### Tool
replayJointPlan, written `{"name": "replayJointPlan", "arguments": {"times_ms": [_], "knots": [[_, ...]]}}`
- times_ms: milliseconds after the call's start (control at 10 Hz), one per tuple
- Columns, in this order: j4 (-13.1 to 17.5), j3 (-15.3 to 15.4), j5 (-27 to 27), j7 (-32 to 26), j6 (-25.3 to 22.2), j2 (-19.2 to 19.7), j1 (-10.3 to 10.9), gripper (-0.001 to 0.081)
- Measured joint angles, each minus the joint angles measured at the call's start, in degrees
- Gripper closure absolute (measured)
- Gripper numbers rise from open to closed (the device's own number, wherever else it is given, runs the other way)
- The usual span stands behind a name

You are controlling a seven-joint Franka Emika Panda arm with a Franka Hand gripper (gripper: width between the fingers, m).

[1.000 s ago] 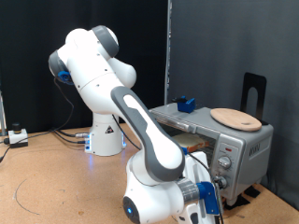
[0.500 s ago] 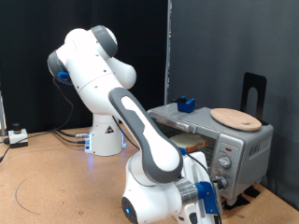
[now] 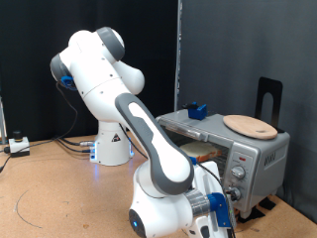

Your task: Make a piece of toast with the oven

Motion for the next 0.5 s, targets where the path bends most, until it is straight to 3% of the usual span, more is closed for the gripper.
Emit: {"name": "replayJointPlan", "arguments": {"times_ms": [500], "knots": [[-0.2,0.0,0.7,-4.0,-0.1,0.0,-0.1,0.0715]]}}
